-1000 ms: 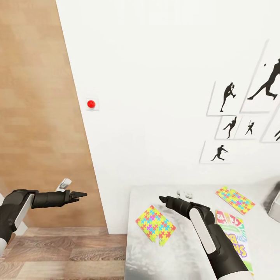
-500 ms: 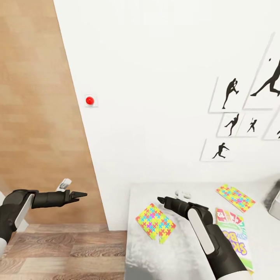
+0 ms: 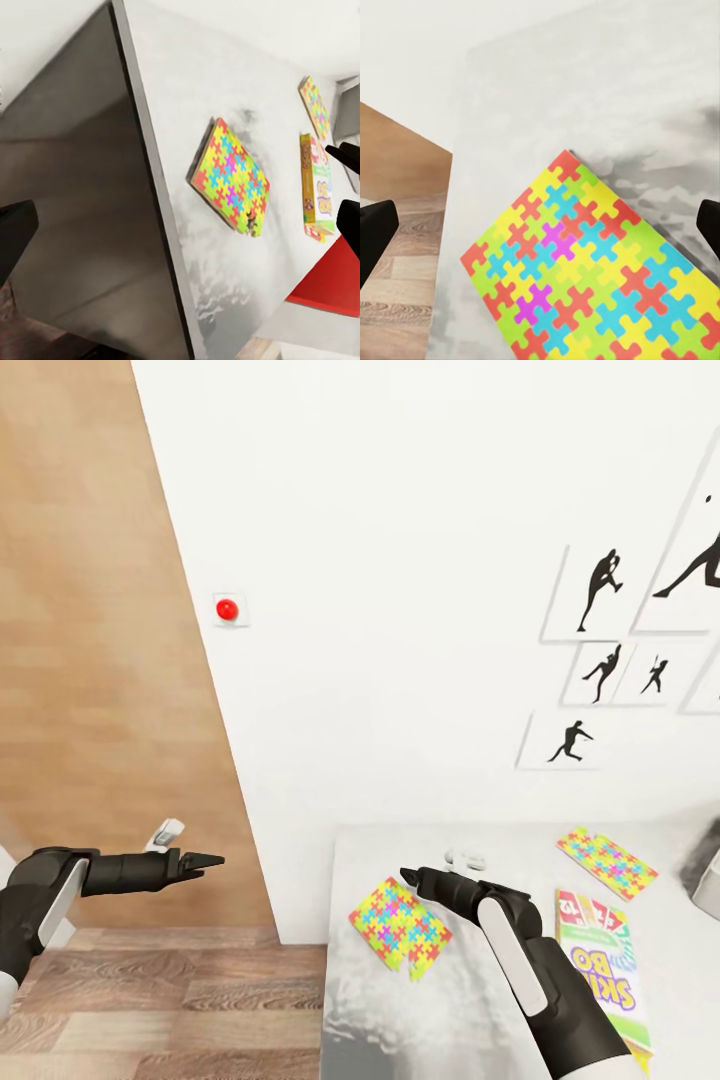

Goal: Put all the toys in the child's room - the three board games (two on the bed and one on the table), the two jigsaw puzzles on the table, and the tennis ball on the table - inside the toy box on the table in the child's room.

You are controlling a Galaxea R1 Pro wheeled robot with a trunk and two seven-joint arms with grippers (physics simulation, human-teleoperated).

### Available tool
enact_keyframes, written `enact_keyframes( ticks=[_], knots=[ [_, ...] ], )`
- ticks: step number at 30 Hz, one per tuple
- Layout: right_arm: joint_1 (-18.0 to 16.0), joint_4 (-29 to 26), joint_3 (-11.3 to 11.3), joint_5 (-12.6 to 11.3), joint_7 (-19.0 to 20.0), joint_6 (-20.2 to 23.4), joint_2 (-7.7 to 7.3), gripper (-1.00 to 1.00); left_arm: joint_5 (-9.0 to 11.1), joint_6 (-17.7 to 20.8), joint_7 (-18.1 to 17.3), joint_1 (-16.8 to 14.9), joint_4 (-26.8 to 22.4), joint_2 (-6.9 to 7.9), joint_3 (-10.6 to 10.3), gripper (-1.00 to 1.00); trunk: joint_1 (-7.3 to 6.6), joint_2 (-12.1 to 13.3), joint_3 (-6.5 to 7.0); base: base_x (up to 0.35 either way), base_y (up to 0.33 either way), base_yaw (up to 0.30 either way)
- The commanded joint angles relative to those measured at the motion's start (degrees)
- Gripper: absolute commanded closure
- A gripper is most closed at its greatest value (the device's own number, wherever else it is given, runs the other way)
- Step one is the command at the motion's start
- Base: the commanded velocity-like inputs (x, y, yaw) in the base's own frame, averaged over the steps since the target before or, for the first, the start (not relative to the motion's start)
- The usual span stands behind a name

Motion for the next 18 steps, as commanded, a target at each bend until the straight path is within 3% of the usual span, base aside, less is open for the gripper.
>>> enact_keyframes(
  ticks=[1,18],
  knots=[
    [0.0,-0.1,0.1,-0.6,-0.6,0.1,-0.02,-1.00,0.0,0.2,-0.2,-0.1,0.0,0.01,0.0,-1.00,0.03,-0.1,-0.22,0.000,0.000,0.000],
    [0.2,-0.3,0.0,-0.7,-0.4,0.0,-0.03,-1.00,-0.1,0.0,-0.1,-0.1,0.0,0.01,0.0,-1.00,0.03,-0.1,-0.63,0.000,0.000,0.000]
  ],
)
